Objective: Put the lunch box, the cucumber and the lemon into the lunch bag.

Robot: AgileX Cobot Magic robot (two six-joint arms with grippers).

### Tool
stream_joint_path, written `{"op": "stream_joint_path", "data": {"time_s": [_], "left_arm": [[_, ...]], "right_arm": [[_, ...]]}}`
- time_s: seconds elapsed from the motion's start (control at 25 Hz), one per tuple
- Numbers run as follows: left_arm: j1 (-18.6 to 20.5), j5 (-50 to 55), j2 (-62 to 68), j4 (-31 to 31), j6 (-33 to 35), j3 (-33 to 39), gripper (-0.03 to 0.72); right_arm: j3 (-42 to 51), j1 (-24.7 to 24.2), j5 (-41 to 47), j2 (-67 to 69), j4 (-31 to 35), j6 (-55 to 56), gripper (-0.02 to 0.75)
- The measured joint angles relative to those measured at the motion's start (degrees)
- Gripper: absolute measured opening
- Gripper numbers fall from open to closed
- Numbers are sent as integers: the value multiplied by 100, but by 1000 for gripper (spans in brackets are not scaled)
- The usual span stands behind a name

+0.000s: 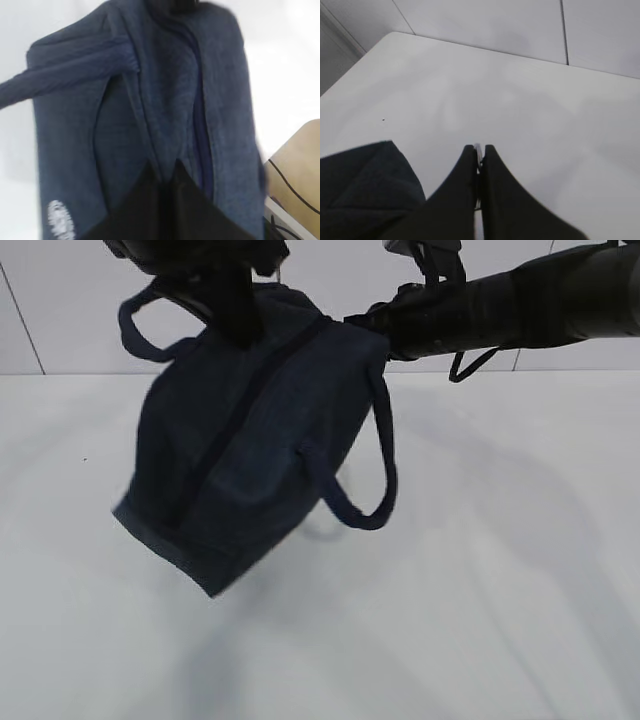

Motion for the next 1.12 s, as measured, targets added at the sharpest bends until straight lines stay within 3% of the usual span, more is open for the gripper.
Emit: {"op": "stream_joint_path", "data": {"time_s": [0.44, 0.52, 0.64, 0.72, 1.12], "left_arm": [[0, 112, -379, 12, 16, 0, -9], [0, 155, -427, -10, 16, 0, -9], [0, 222, -499, -31, 16, -2, -9], [0, 277, -507, -31, 16, -2, -9], [0, 138, 261, -789, 380, -12, -9]], "right_arm": [[-61, -22, 697, -36, 153, 0, 13], [-133, -89, 841, -36, 140, -41, 96], [-227, -300, 924, -49, 238, -30, 335], [-227, -447, 970, -184, 353, -30, 421], [-254, -1097, 1186, -1434, 240, 121, 447]]}}
